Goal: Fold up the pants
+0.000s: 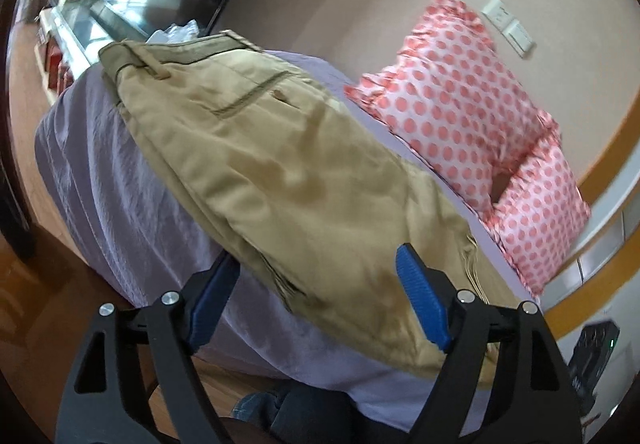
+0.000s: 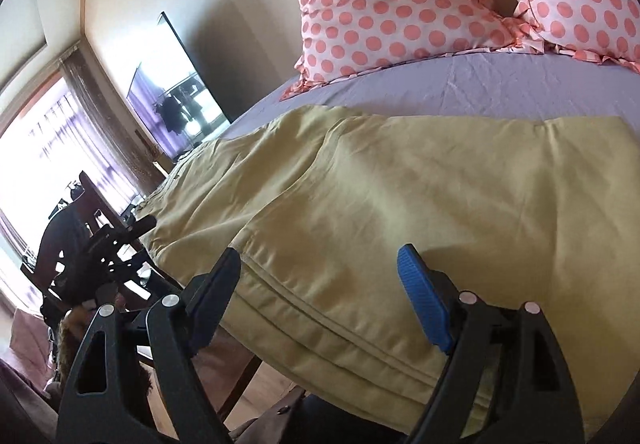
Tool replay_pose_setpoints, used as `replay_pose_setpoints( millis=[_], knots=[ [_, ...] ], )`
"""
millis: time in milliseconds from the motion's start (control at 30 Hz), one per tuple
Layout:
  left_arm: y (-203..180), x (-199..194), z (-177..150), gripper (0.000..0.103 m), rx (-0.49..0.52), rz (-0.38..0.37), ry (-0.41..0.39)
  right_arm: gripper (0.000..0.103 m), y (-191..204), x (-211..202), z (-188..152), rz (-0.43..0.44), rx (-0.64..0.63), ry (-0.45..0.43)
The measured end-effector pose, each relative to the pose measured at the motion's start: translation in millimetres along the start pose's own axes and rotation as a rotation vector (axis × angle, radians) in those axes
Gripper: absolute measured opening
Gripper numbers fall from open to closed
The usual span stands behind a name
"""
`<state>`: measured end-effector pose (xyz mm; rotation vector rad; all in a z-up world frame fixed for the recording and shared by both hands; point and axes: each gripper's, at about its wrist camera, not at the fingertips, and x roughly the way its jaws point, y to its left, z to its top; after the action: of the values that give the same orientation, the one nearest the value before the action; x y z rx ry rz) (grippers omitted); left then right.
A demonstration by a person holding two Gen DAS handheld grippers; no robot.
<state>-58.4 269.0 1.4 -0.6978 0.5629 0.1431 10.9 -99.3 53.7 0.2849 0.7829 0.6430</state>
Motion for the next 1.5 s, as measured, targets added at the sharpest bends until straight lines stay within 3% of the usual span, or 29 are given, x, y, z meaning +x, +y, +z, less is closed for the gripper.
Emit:
replay_pose_setpoints(
  millis=[267,367,433,533,633,767,900,1000,1067,1133,1167,1233,1267,1300,1367,1400,1433,1500],
  knots=[
    [15,-4,53,0.078,-0.02,0.078,-0.09,0.083,-1,-1,-2,0.008,0.017,-0.003],
    [29,8,69,0.061,-0.071,0.126,-0.052,0.083,-4,-2,-2,0.014,0.023,-0.007],
    [42,11,75,0.02,-0.118,0.149,-0.055,0.084,-7,-8,-3,0.014,0.03,-0.019],
    [34,5,82,0.01,-0.116,0.166,-0.092,0.085,-16,-17,-2,0.007,0.047,-0.038],
    [-30,-6,90,0.008,0.107,0.188,-0.143,0.086,-27,-34,1,-0.024,0.067,-0.083],
    [-161,-10,73,0.008,0.469,0.07,-0.146,0.091,-53,-77,7,-0.114,0.139,-0.219],
    [-288,-3,-20,0.009,0.859,-0.225,-0.046,0.093,-92,-127,5,-0.18,0.294,-0.35],
    [-329,15,-105,0.01,1.056,-0.37,0.097,0.094,-123,-159,-4,-0.177,0.425,-0.42],
    [-336,30,-152,0.01,1.156,-0.405,0.197,0.094,-142,-168,-11,-0.129,0.507,-0.42],
    [-332,46,-199,0.012,1.266,-0.392,0.298,0.094,-154,-164,-12,-0.081,0.548,-0.38],
    [-328,46,-208,0.013,1.291,-0.369,0.289,0.094,-158,-158,-12,-0.065,0.562,-0.344],
    [-321,34,-203,0.021,1.294,-0.39,0.273,0.091,-158,-145,-7,-0.055,0.546,-0.283],
    [-318,26,-194,0.022,1.268,-0.431,0.291,0.084,-156,-136,-3,-0.055,0.517,-0.244],
    [-310,14,-175,0.025,1.199,-0.507,0.323,0.077,-154,-129,-1,-0.063,0.497,-0.215],
    [-295,-2,-140,0.039,1.055,-0.608,0.346,0.067,-154,-114,4,-0.09,0.466,-0.148],
    [-279,-6,-106,0.053,0.941,-0.623,0.323,0.061,-157,-106,6,-0.105,0.456,-0.12],
    [-277,-6,-88,0.062,0.888,-0.594,0.298,0.06,-157,-102,9,-0.124,0.436,-0.11],
    [-249,17,-38,0.062,0.775,-0.377,0.215,0.054,-156,-100,10,-0.137,0.422,-0.098]
  ],
)
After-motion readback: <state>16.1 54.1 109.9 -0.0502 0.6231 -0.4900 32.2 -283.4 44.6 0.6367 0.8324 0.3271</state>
